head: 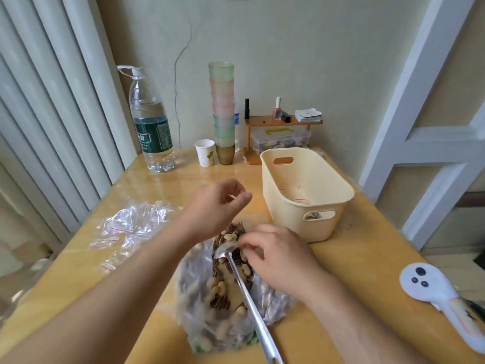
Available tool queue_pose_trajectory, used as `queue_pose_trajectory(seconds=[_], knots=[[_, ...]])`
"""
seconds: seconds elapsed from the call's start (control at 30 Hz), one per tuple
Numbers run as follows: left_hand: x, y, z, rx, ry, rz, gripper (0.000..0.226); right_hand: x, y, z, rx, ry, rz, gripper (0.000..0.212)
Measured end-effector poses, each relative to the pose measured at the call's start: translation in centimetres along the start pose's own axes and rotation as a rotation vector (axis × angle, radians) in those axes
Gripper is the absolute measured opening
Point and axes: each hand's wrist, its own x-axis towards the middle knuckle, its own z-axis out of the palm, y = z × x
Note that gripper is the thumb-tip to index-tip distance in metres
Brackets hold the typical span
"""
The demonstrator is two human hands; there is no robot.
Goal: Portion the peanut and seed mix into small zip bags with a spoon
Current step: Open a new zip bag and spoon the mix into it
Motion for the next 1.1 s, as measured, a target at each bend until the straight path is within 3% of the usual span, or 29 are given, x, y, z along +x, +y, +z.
queue_pose_trajectory(seconds=[0.2,0.37,0.43,0.6,0.7,0.8,0.97,1.03,1.1], knots=[[-3.3,-9.3,-6.5,0.417,0.000,-0.179,0.011,2.0,-2.1,1.8,-0.021,-0.068,-0.008,0.024],[-5.2,-14.1,-6.8,0.612,-0.085,-0.215,0.060,2.8,-2.9,4.0,0.018,-0.044,0.004,0.037],[-5.3,-15.0,-6.0,0.672,-0.087,-0.209,0.069,2.9,-3.1,4.3,0.030,-0.029,0.010,0.035],[-5.3,-15.9,-4.2,0.770,0.018,-0.205,0.028,2.6,-3.2,4.3,0.027,0.028,0.028,0.030],[-5.0,-15.8,-3.7,0.817,0.084,-0.199,0.024,2.4,-3.1,4.2,0.042,0.063,0.035,0.028],[-4.7,-14.8,-4.4,0.704,0.175,-0.204,0.019,2.3,-3.0,4.0,0.074,0.073,0.049,0.026],[-3.9,-8.1,-7.1,0.014,0.526,-0.160,0.021,2.9,-2.4,3.2,0.159,0.149,0.088,0.021],[-4.1,-4.4,-7.2,-0.167,0.548,-0.080,0.022,3.1,-2.2,2.5,0.260,0.179,0.124,0.018],[-4.5,-2.1,-5.6,-0.135,0.457,0.018,0.022,3.3,-2.1,2.0,0.465,0.187,0.139,0.018]])
